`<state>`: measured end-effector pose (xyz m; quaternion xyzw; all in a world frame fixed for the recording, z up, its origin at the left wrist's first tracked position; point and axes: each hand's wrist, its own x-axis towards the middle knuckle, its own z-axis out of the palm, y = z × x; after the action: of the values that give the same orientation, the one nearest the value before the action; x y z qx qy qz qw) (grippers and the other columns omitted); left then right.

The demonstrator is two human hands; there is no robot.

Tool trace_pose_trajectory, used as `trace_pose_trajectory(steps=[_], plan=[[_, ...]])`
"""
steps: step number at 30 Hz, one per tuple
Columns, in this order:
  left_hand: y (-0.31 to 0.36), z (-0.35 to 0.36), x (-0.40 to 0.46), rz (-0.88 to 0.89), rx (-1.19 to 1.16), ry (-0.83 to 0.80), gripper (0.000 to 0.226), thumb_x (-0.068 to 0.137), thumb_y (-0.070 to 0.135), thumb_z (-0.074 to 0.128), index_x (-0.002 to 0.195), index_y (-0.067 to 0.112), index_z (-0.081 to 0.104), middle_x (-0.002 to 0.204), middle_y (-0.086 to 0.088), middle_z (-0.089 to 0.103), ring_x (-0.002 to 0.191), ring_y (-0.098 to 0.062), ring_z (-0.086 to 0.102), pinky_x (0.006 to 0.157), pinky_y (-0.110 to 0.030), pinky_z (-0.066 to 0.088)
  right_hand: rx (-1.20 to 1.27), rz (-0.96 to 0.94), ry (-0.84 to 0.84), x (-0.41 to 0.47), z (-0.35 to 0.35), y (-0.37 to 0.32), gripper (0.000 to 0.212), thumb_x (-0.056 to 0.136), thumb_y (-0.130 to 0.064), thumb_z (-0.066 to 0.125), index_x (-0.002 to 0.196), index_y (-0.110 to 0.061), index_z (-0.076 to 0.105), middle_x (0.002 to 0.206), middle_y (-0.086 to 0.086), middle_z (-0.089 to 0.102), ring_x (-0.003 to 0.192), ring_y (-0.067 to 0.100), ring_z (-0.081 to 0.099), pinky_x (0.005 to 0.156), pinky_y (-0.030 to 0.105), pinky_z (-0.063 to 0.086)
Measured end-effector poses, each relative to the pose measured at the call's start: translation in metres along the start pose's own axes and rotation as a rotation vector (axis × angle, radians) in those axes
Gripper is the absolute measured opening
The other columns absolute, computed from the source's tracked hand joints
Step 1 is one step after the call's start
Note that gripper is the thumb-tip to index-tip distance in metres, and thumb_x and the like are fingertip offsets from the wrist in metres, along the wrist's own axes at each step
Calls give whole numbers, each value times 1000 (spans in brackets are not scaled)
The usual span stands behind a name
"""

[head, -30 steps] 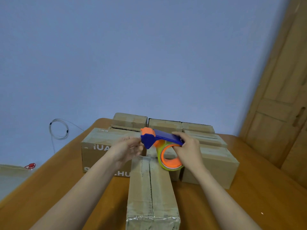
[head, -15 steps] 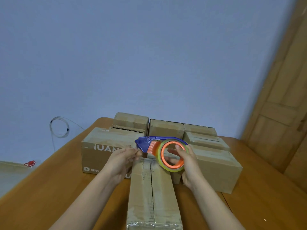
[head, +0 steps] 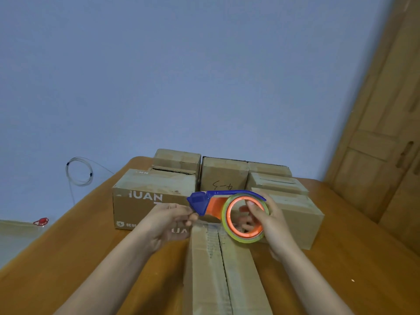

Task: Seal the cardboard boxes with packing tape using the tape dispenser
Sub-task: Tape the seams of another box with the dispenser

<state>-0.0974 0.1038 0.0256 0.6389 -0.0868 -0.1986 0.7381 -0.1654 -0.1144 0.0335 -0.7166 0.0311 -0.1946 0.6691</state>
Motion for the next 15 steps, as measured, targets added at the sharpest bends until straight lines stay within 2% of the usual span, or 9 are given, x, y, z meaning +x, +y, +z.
trace_pose_trajectory(steps=[3, 6, 9, 10, 12, 15], plan=[[9, 5, -4, 39, 156, 2, 13, 87, 3, 62, 74, 7, 63, 70, -10, 67, 75, -18, 64, 76, -41, 55, -254, -177, 30, 1, -10, -4, 26, 89, -5, 62, 105, -26, 60, 103, -2, 66, 90, 1, 63, 71, 8, 47], [17, 9, -4, 112, 344, 58, 14, 86, -1, 62, 73, 5, 62, 78, -12, 72, 77, -17, 66, 60, -28, 53, -499, -331, 64, 3, -19, -6, 40, 83, 4, 65, 110, -25, 59, 106, -8, 64, 98, -2, 56, 76, 0, 39], [24, 15, -2, 166, 418, 99, 12, 90, -1, 58, 79, 4, 61, 65, -4, 70, 58, -7, 62, 47, -14, 45, -735, -483, 138, 6, -25, -7, 48, 74, 10, 67, 114, -16, 63, 103, -3, 63, 90, 6, 56, 76, 2, 38], [26, 19, -2, 175, 439, 100, 12, 91, 0, 57, 80, 4, 60, 63, -2, 69, 55, -5, 60, 46, -12, 44, -835, -532, 170, 8, -28, -8, 49, 71, 11, 68, 115, -11, 64, 105, 0, 64, 92, 12, 57, 80, 7, 40], [28, 24, -1, 180, 479, 91, 12, 93, 4, 58, 81, 7, 60, 63, 0, 70, 57, -3, 63, 47, -12, 46, -978, -585, 230, 10, -31, -9, 53, 66, 11, 67, 116, -7, 65, 109, 5, 65, 99, 24, 60, 81, 28, 48], [28, 28, -2, 172, 450, 64, 15, 94, 9, 57, 80, 11, 58, 70, 0, 71, 70, -8, 69, 52, -16, 49, -1074, -655, 268, 12, -33, -12, 62, 60, 16, 66, 117, -7, 64, 106, 9, 66, 94, 31, 63, 71, 35, 52]])
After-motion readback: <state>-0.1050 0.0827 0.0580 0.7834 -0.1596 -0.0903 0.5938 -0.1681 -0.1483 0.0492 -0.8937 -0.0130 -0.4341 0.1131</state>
